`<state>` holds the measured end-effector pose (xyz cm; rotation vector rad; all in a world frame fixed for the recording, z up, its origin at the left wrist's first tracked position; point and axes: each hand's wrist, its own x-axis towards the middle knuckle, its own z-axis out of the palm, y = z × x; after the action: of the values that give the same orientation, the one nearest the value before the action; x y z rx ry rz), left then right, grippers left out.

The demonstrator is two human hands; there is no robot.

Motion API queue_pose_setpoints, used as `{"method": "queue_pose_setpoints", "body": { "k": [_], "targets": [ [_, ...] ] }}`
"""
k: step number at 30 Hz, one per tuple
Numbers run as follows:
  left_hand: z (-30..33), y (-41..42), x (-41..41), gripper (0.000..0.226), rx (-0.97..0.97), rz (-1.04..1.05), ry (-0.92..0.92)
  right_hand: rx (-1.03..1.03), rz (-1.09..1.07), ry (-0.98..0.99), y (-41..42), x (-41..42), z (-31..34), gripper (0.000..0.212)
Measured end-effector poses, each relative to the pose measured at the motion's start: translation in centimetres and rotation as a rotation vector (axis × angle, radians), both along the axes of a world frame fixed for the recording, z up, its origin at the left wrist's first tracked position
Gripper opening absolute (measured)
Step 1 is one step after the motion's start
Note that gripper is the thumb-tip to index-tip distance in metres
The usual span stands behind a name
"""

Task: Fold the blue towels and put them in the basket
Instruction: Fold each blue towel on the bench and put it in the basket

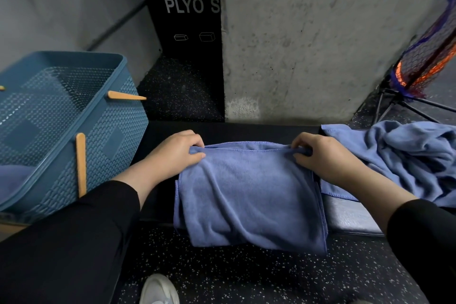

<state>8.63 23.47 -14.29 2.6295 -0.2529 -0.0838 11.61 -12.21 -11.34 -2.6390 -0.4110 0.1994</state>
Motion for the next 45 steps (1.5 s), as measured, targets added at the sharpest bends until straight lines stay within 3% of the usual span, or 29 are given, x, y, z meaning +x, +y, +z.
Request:
{"method": "queue_pose_setpoints", "body": {
  "k": [5,13,17,21,28,31,34,37,39,42,45],
  "targets": [
    [-0.2,-0.6,0.5,0.005,0.068,-0.066,-0.063,-0.034,0.047,-0.055,-0.2,0.3,-0.6,0.008],
    [0.4,-0.4,0.5,0.005,-0.164,0.174,-0.09,0.019,-0.039,-0.136,-0.4,0.2,0.0,0.003],
    [1.4,-0.1,-0.2,0.011,-0.096,0.177,-0.106,0.075,-0.063,-0.155,-0.6,-0.2,1.3,0.005],
    [3.5,0.1,-1.2,0.014,-0.061,0.168,-0.111,0.127,-0.047,-0.217,-0.6,-1.4,2.9,0.004],
    [9.8,-1.7,-4.0,0.012,-0.214,0.213,-0.271,0.291,-0.157,-0.261,-1.0,-4.2,7.2,0.005],
    [11.8,-1.8,-5.6,0.011,-0.182,0.23,-0.303,0.348,-0.214,-0.304,-1.1,-5.2,9.0,0.012],
    [13.4,-1.4,-6.8,0.009,-0.091,0.212,-0.333,0.372,-0.222,-0.339,-0.9,-6.1,10.5,0.004],
    [14.6,-1.2,-7.6,0.029,-0.059,0.258,-0.332,0.404,-0.209,-0.382,-0.6,-7.5,11.8,0.004],
    [15.6,-1.5,-8.0,0.026,-0.032,0.264,-0.386,0.432,-0.213,-0.463,-0.4,-8.3,13.1,0.009],
    [17.0,-2.3,-9.1,0.013,-0.205,0.337,-0.545,0.396,-0.216,-0.513,-0.5,-8.4,14.9,0.026],
    [17.2,-3.1,-10.4,0.02,-0.453,0.408,-0.447,0.32,-0.23,-0.454,-1.1,-8.4,15.7,0.018]
  ]
}}
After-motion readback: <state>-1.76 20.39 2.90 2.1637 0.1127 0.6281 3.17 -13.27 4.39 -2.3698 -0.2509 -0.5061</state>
